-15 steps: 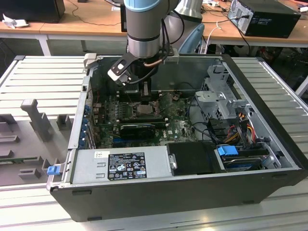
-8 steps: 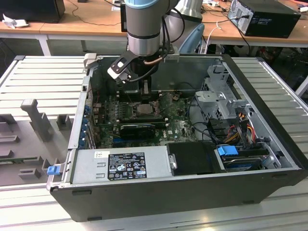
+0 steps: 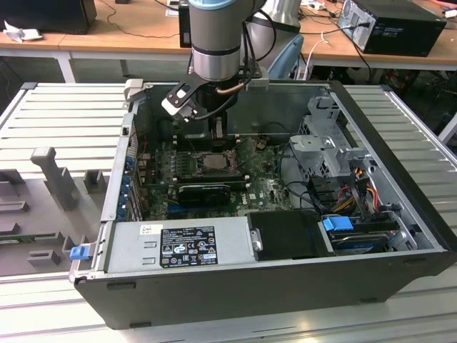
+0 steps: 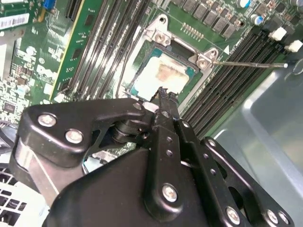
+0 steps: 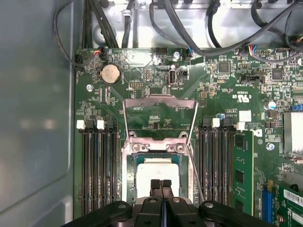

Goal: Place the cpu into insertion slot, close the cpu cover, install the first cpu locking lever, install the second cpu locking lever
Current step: 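Close the cpu cover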

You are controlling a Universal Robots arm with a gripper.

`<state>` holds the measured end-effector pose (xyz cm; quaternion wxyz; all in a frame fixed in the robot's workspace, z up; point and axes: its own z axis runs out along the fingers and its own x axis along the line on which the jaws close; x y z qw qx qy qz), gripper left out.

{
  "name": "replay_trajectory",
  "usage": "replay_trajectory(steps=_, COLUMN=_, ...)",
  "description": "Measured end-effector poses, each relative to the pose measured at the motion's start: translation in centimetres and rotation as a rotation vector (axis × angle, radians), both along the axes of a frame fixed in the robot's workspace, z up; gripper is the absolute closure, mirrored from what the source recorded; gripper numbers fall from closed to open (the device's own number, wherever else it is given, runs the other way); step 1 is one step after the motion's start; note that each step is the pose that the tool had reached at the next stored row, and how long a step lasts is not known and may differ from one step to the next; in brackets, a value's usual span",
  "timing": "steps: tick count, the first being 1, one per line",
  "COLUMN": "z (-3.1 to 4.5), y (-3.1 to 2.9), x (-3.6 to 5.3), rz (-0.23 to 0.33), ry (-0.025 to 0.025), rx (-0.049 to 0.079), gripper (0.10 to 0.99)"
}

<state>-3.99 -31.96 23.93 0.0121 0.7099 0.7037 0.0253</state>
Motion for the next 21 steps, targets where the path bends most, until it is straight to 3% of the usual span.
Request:
replay_trajectory(steps=3, z=0.86, y=0.00, x=0.01, rz=0.000, ry=0.0000, rx=0.000, gripper=0.980)
replay_trajectory(steps=6, z=0.86, y=0.00, x=0.93, rz=0.000, ry=0.0013, rx=0.000, gripper=0.980)
replay_trajectory(steps=12, z=1.08, y=0.00, x=1.17, rz=0.000, ry=0.0020, rx=0.000, gripper=0.980)
replay_trajectory(steps=21, z=3.05, y=0.00, x=1.26, rz=0.000, ry=0.0026, rx=0.000, gripper=0.980)
